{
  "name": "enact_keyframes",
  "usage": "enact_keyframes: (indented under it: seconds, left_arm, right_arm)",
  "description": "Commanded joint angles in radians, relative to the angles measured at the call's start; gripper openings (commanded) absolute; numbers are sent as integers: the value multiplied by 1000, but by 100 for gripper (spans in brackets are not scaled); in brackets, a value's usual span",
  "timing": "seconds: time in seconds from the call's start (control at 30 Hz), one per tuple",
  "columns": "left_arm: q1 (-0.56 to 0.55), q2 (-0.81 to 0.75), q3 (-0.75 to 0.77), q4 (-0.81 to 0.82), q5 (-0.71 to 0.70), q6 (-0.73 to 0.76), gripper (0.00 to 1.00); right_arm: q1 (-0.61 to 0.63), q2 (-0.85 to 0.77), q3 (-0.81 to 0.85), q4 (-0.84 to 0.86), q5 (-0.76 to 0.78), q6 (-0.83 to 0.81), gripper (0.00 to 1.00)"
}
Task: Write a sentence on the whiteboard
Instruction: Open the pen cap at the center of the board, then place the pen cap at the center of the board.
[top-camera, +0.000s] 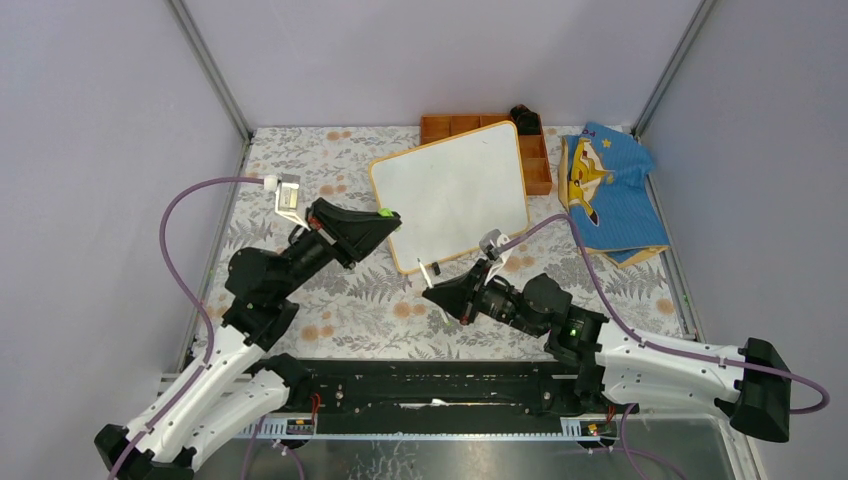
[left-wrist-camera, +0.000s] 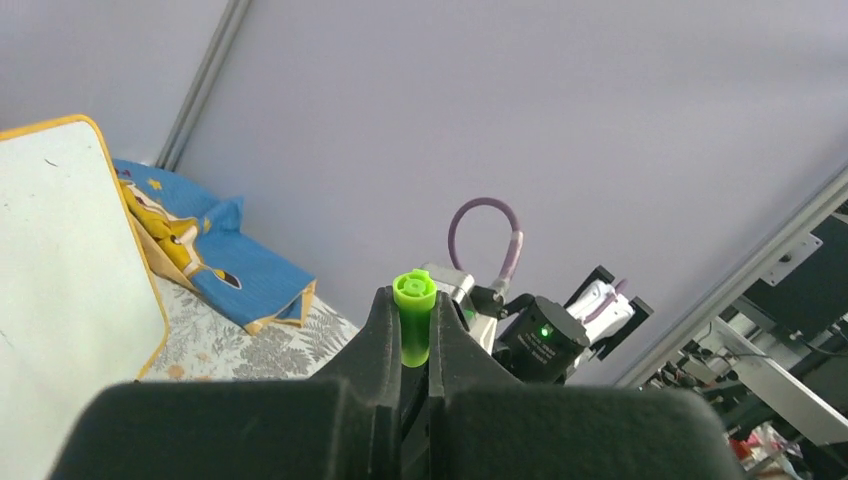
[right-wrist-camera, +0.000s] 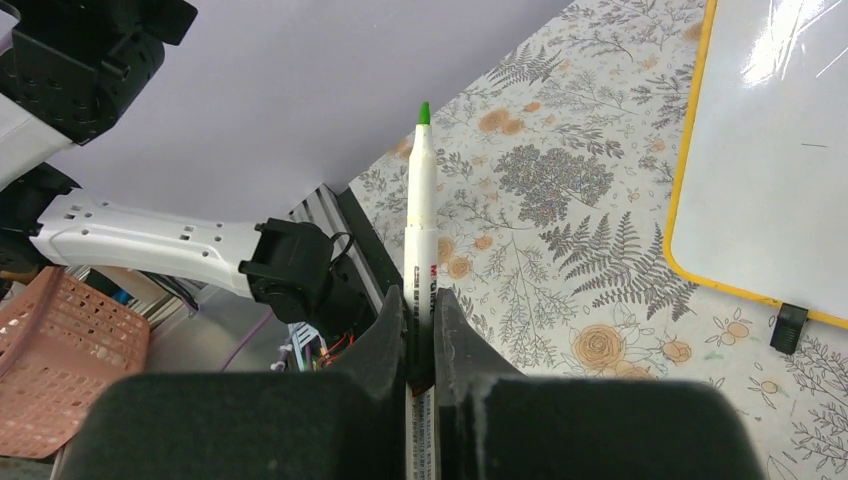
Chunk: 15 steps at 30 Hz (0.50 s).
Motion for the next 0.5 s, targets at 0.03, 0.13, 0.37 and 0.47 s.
enact_keyframes:
  seconds: [0.03,0.13,0.37,0.47]
  left_arm:
    - [1,-16,64,-107,-138,95,0]
    - [1,-29,114,-351,-283,184,0]
    - [1,38,193,-912,-683,297,0]
    - [6,109,183,-1014,-745,303,0]
  right_arm:
    - [-8,-41,12,-1,62,-6,0]
    - [-8,-72,24,-77,165,-25,0]
    - [-8,-154,39,-275,407,-67,0]
    - [-8,-184,26,-308,464,-67,0]
